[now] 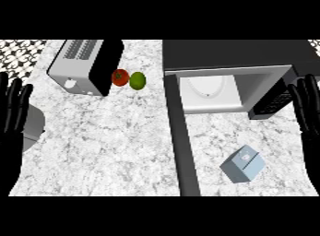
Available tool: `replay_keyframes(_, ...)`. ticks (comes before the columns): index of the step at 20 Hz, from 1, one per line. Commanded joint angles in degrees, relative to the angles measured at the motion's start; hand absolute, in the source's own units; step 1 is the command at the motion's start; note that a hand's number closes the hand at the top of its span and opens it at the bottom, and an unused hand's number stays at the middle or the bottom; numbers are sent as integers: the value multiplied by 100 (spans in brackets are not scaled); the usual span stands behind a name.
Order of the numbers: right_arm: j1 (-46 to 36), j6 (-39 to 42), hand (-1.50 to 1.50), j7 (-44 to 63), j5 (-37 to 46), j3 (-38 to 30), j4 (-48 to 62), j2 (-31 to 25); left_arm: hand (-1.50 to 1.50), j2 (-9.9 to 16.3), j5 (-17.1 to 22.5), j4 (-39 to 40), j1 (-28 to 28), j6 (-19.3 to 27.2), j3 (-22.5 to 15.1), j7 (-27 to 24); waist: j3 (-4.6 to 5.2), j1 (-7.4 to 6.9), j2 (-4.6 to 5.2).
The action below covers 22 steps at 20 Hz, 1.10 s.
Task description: Pick up the milk, place it into the microwave and close the microwave
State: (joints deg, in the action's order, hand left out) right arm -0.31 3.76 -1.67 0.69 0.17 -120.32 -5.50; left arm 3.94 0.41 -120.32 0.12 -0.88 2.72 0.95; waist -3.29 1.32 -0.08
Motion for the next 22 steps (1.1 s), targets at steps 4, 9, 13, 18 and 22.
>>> replay_keyframes(4, 74, -2089, -150, 425, 1386, 154, -98, 534, -150, -51, -550, -401, 312, 139, -358, 104, 337, -173, -26)
replay_keyframes(9, -66, -3665, -150, 1465, 1771, 1803, -195, 545, -150, -383, 11, -621, 957, 561, -935, 428, 350, -314, -39)
replay_keyframes(13, -872, -5051, -150, 2080, 2679, 2905, 393, 548, -150, -389, -97, -953, 1230, 585, -1119, 434, 340, -268, -9)
replay_keyframes(18, -1223, -6296, -150, 3040, 3942, 3751, 812, 549, -150, -392, -114, -1248, 1982, 579, -1456, 50, 342, -215, -23)
replay_keyframes(22, -1310, -6393, -150, 3621, 4610, 3446, 1131, 549, -150, -291, -52, -1383, 2643, 452, -1538, -284, 338, -195, -14)
